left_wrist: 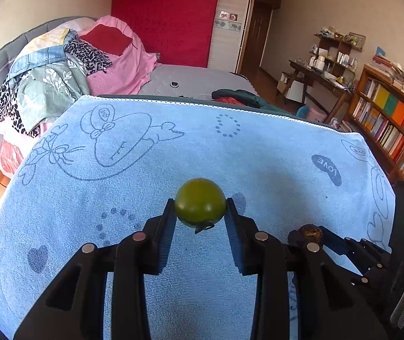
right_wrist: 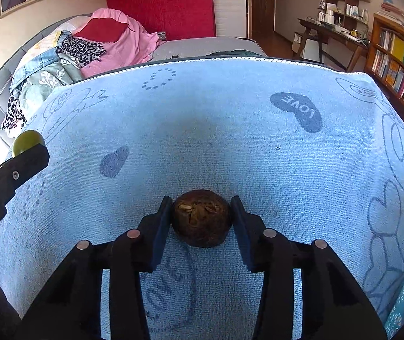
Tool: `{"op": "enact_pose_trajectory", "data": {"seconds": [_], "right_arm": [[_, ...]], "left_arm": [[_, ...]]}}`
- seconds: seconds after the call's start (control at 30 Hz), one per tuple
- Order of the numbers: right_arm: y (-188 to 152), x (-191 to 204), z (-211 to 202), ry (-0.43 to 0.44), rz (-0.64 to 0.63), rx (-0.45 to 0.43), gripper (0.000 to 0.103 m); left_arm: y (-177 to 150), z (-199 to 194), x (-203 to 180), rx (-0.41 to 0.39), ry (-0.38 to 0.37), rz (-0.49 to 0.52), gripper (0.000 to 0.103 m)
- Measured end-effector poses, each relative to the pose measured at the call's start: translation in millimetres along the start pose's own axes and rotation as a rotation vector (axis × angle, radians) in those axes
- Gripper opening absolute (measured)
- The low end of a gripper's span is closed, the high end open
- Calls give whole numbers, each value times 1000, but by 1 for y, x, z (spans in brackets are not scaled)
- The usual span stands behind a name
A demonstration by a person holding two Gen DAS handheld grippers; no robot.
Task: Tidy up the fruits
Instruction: 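Grasp the green tomato with the left tool while the right tool grasps the brown round fruit, then carry the brown fruit into the basket and open the right tool while the left tool carries the green tomato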
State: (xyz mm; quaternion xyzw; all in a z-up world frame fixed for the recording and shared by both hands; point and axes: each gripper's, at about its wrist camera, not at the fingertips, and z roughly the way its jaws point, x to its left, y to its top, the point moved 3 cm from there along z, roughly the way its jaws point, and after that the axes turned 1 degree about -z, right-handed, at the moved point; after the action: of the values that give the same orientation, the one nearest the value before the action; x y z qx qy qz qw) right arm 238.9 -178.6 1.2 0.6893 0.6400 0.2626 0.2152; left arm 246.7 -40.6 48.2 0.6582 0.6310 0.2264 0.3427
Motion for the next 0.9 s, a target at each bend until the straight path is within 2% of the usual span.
{"op": "enact_pose_trajectory", "data": {"seconds": [0.2, 0.53, 0.9], "right_arm": [[-7, -6, -30, 15, 22, -31, 43], [-19, -5, -89, 23, 24, -99, 43], [-38, -28, -145, -22, 72, -157, 43]], "left_arm": [[1, -13, -12, -24, -48, 19, 35], [5, -55, -39, -116, -128, 69, 35], [-1, -96, -75, -199, -207, 141, 35]]}}
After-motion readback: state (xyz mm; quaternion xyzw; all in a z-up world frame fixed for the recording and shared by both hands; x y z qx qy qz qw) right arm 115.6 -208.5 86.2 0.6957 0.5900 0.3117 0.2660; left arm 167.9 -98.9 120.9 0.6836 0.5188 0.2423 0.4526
